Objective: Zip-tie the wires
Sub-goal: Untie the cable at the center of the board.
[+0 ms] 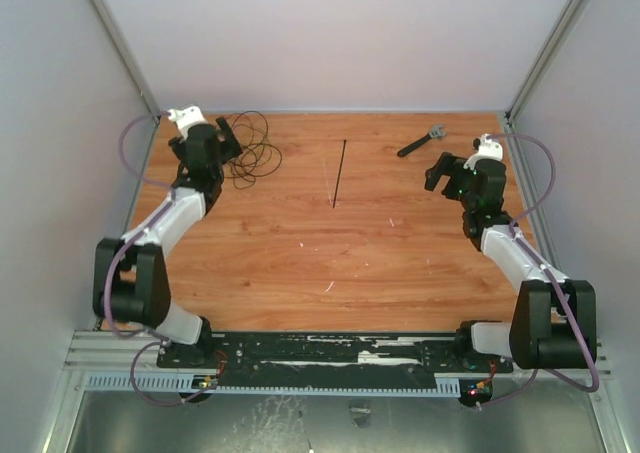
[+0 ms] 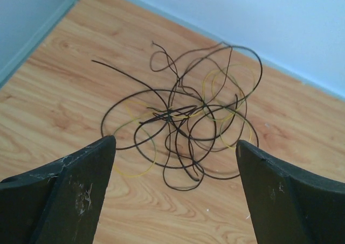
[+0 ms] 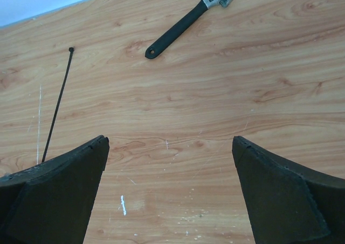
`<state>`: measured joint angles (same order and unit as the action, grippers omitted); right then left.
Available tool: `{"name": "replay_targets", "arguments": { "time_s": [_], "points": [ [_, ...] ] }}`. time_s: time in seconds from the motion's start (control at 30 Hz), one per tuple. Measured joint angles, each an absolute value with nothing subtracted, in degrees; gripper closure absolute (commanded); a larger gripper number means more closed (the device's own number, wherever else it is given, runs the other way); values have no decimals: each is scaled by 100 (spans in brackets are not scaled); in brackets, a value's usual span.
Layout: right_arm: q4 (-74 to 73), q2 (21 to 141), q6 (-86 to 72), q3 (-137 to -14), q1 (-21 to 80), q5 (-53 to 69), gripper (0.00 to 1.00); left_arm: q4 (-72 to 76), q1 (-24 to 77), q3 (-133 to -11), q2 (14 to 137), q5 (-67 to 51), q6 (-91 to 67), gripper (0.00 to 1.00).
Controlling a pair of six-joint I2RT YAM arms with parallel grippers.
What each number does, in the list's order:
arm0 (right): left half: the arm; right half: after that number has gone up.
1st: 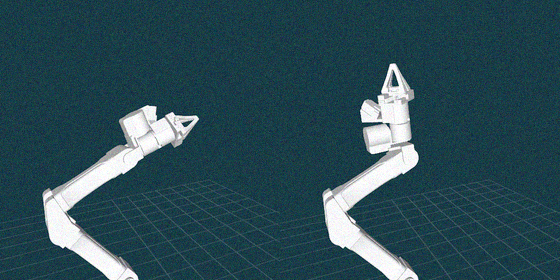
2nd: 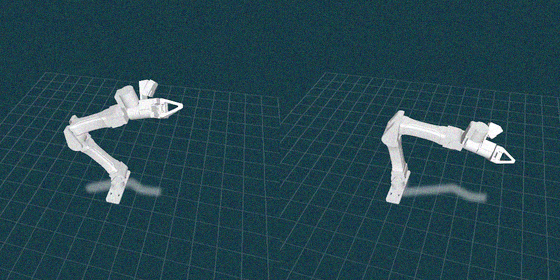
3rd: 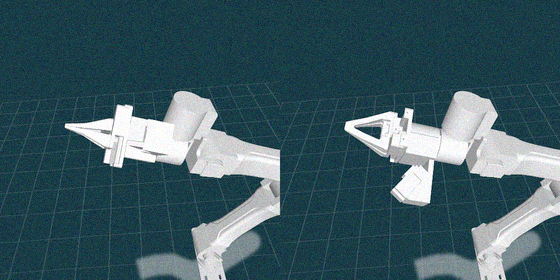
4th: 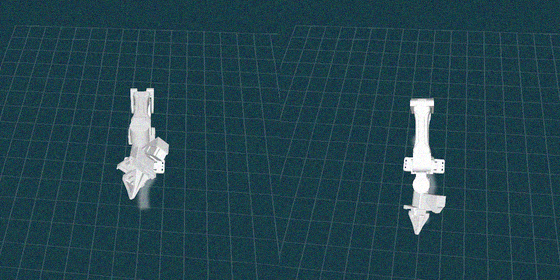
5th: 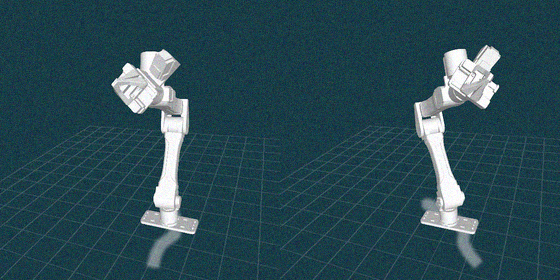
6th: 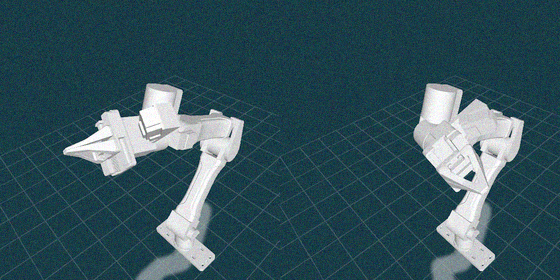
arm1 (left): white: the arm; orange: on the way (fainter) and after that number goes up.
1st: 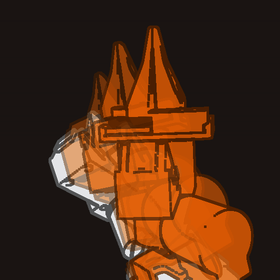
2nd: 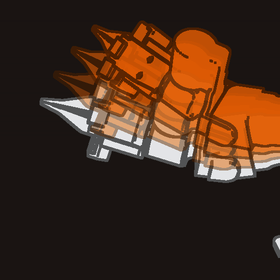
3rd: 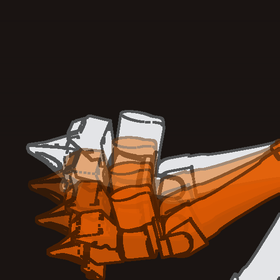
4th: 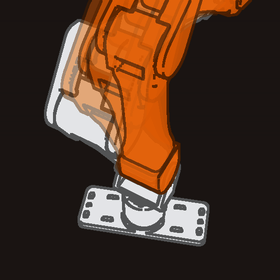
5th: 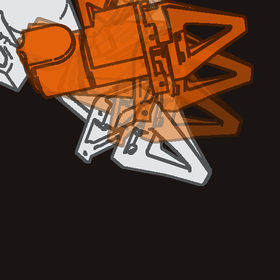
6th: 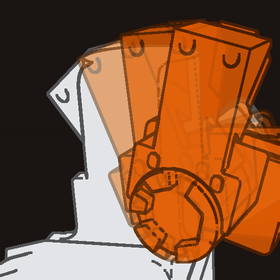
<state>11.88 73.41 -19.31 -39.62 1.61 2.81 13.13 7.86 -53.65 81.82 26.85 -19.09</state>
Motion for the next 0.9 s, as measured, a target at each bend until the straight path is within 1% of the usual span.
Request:
{"name": "replay_targets", "arguments": {
  "time_s": [0.1,0.2,0.3,0.47,0.57,0.7,0.83,0.9],
  "points": [
    [1142,7269,-1951,-3981,161,349,1,624,731,-6257,9035,2467,-1826,5],
    [1098,7214,-1946,-3986,161,357,1,-34,607,-7155,9915,2228,-1737,5],
    [1072,7188,-1944,-3988,161,392,1,-504,454,-7662,10514,2073,-1638,8],
    [1055,7188,-1944,-3990,161,456,1,-1011,331,-8162,11034,1890,-1433,18],
    [1052,7181,-1944,-3990,161,458,1,-1142,329,-8423,11255,1754,-1319,28],
    [1052,7175,-1944,-3992,161,467,1,-1284,340,-8602,11463,1640,-1199,46],
    [1052,7172,-1946,-3990,161,495,1,-1367,340,-8672,11660,1608,-1133,76],
    [1052,7168,-1946,-3992,161,523,1,-1415,340,-8678,11697,1575,-1100,88]
  ]
}}
